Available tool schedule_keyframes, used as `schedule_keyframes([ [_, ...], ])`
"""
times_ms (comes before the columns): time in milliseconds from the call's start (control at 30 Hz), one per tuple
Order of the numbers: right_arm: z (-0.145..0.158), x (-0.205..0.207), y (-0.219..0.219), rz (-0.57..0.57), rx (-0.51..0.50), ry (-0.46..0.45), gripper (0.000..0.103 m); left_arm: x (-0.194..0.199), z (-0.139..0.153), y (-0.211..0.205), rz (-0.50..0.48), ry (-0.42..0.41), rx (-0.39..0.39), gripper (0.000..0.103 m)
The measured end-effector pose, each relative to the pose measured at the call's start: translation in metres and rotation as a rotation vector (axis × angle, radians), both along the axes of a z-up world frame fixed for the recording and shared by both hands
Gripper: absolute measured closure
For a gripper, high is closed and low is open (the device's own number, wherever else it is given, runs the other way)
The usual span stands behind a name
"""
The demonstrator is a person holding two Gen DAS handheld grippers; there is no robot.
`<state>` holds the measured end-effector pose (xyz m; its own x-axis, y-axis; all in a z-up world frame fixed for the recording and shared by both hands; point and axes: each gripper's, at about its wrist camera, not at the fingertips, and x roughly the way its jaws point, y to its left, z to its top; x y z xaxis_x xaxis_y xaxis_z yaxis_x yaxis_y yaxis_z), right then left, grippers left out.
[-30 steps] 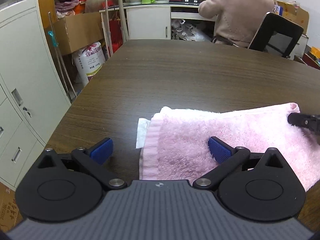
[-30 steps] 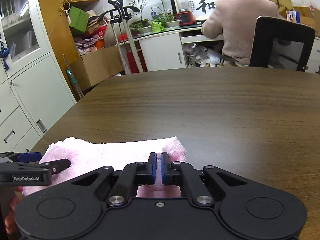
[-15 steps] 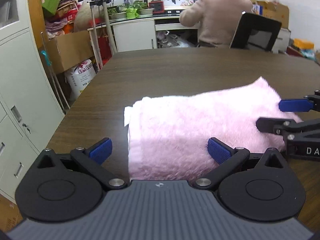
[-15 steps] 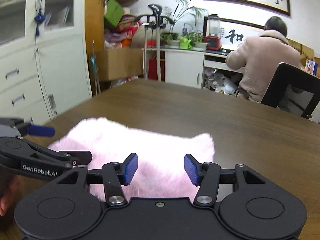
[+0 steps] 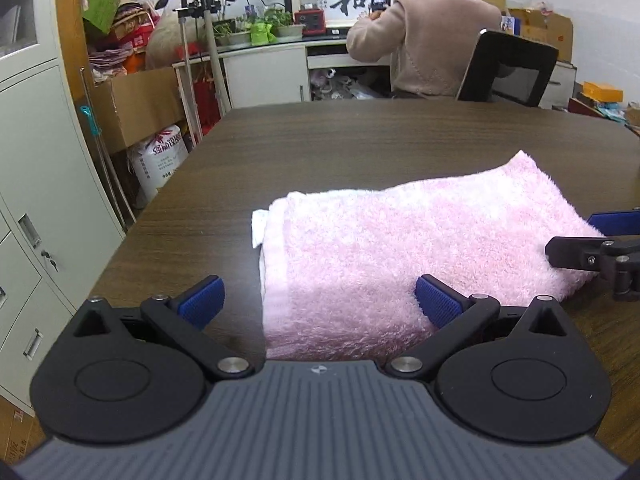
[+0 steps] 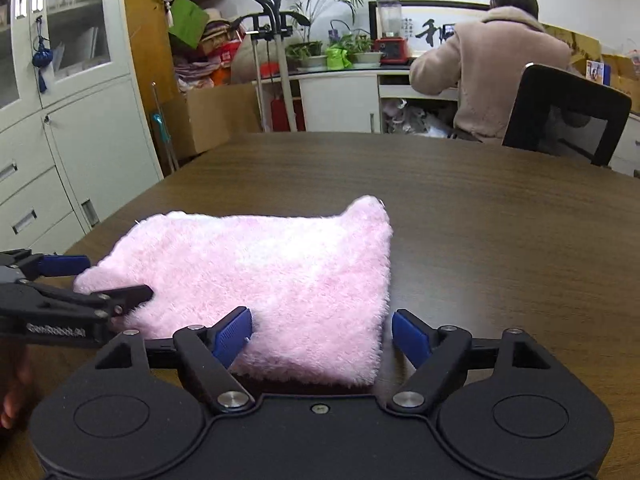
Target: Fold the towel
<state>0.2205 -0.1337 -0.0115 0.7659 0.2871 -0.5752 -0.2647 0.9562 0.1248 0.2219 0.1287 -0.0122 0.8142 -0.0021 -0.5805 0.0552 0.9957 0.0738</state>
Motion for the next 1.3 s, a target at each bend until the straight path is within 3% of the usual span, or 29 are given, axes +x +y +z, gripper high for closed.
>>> schedule_keyframes([
  [233,0.009,0.002,-0.013,-0.058,0.115,0.033,0.026,-0.02,0.013,0.017,0.051,-0.016,-0.029,0.0],
  [367,0.009,-0.009,-0.016,-0.055,0.124,0.047,0.026,-0.038,0.021,0.023,0.043,-0.04,-0.059,0.0],
  [467,0.017,-0.045,-0.013,-0.065,0.078,-0.032,0.024,-0.064,0.03,0.02,0.046,-0.079,-0.093,0.0],
  [600,0.027,-0.105,-0.002,-0.085,0.016,-0.133,0.001,-0.104,0.037,0.006,0.033,-0.099,-0.111,0.0],
  [1000,0.052,-0.214,0.003,-0.196,0.035,-0.171,0.001,-0.201,0.047,-0.012,0.011,-0.109,-0.103,0.0],
  [1300,0.053,-0.274,0.002,-0.182,0.033,-0.204,0.001,-0.265,0.043,-0.026,0.008,-0.165,-0.018,0.0],
])
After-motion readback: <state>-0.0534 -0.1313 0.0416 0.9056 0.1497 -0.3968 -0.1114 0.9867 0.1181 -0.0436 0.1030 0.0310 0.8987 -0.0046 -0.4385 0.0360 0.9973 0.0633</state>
